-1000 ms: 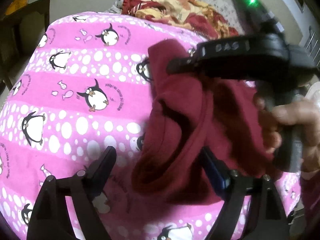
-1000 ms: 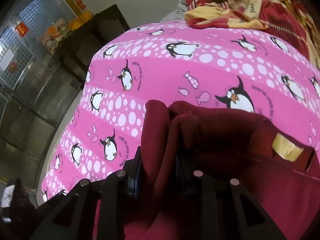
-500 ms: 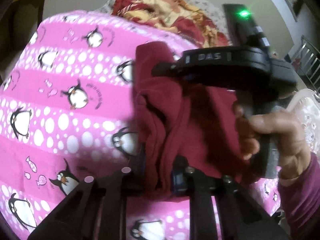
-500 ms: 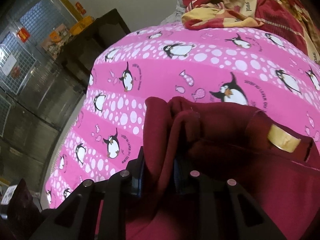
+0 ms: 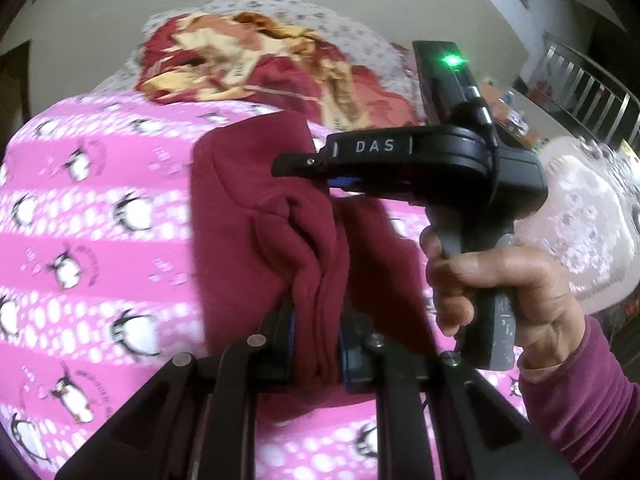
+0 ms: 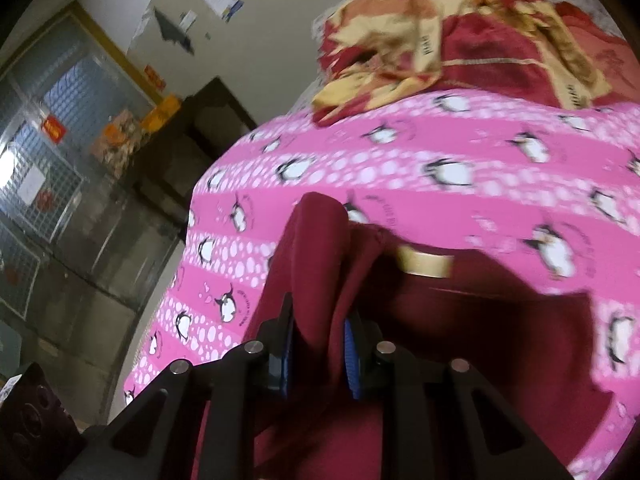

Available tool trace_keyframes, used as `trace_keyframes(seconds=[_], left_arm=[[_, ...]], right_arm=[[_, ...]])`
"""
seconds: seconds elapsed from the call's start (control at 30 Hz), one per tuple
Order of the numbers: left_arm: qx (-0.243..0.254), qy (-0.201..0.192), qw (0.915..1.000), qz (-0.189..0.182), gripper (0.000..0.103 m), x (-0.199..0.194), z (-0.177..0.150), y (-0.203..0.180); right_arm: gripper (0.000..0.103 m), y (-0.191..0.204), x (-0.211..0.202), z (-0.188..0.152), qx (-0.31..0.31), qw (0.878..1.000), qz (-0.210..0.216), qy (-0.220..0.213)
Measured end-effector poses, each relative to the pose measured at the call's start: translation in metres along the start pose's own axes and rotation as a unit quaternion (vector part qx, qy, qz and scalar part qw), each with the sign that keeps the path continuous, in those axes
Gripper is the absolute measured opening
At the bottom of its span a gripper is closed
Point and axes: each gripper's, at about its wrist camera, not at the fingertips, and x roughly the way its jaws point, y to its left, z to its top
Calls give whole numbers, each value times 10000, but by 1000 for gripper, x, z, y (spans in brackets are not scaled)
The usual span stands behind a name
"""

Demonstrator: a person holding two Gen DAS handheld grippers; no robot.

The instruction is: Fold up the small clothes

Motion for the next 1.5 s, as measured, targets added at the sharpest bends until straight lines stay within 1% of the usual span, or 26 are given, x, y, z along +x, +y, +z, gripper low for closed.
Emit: trace_keyframes(seconds=[0.13, 0.27, 0.37, 0.4, 0.47, 0.5, 0.53, 0.57, 0.6, 0.63, 0.67, 0.7, 0.73, 0.8, 0.83, 0.9, 0.97, 1.03, 1.1, 1.17, 1.2, 1.27, 1.3, 1.37, 1.47, 1.5], left_arm=[[329, 89, 9993, -161, 15, 16, 6, -40], [668, 317, 9970, -233, 15, 43, 4, -75], [737, 626, 9951, -228, 15, 74, -4, -90], [755, 714, 9944, -205, 15, 82, -5, -92], [784, 963, 9922, -118, 17, 101, -12, -96], [797, 1059, 9911, -98, 19, 105, -15, -97], [812, 1148, 9900, -108, 24, 108, -17, -99], [823, 1220, 9890, -164, 37, 106, -18, -99], [830, 1269, 9880, -286, 44, 101, -19, -100], [828, 1262, 9877, -414, 55, 92, -18, -100], [838, 1201, 9878, -522, 62, 79, -17, -97], [865, 1136, 9881, -580, 65, 68, -16, -95], [925, 1047, 9883, -605, 69, 55, -16, -91], [1069, 875, 9895, -434, 73, 33, -15, -78], [1110, 824, 9900, -273, 74, 26, -14, -70], [1103, 819, 9902, 250, 74, 24, -14, -47], [825, 941, 9898, 684, 74, 29, -15, -22], [528, 1036, 9902, 780, 74, 36, -16, -5], [381, 1112, 9888, 920, 74, 45, -22, 4], [450, 1142, 9878, 956, 74, 52, -29, 5], [482, 1161, 9875, 953, 74, 51, -35, 1], [536, 1242, 9862, 955, 74, 60, -40, -2], [556, 1248, 9861, 948, 74, 60, -42, -4], [624, 1163, 9863, 991, 74, 60, -43, -11], [661, 900, 9889, 976, 74, 51, -37, -20], [639, 824, 9898, 967, 74, 50, -34, -22]], right_arm=[[21, -29, -35, -6, 204, 9994, -97, -245], [21, -64, -62, -16, 476, 9979, -229, -387], [21, -92, -66, -29, 697, 9959, -495, -290], [21, -102, -62, -34, 769, 9949, -615, -213], [21, -119, -52, -43, 996, 9927, -672, -60], [26, -129, -48, -48, 1219, 9904, -651, 19], [27, -136, -48, -52, 1383, 9885, -617, 26], [28, -140, -49, -53, 1493, 9872, -563, 0], [30, -142, -54, -55, 1576, 9862, -512, -48], [31, -140, -60, -55, 1547, 9862, -588, -89], [35, -133, -69, -53, 1399, 9868, -799, -132], [39, -126, -77, -53, 1235, 9881, -905, -167], [40, -120, -83, -53, 1117, 9894, -909, -196], [40, -101, -98, -53, 849, 9941, -614, -270], [41, -94, -101, -54, 758, 9956, -483, -275], [44, -68, -100, -57, 428, 9988, -165, -196], [44, -46, -87, -62, 188, 9998, -34, 46], [44, -33, -75, -75, 29, 9996, -58, 270], [44, -32, -72, -92, -4, 9990, -251, 356], [44, -43, -75, -116, 117, 9980, -426, 452], [40, -53, -73, -133, 191, 9967, -506, 606], [38, -63, -73, -152, 289, 9951, -563, 753], [36, -69, -77, -160, 439, 9953, -496, 705], [37, -72, -88, -160, 587, 9959, -371, 585], [40, -68, -116, -149, 573, 9971, -406, 288], [44, -68, -123, -145, 596, 9972, -421, 163]])
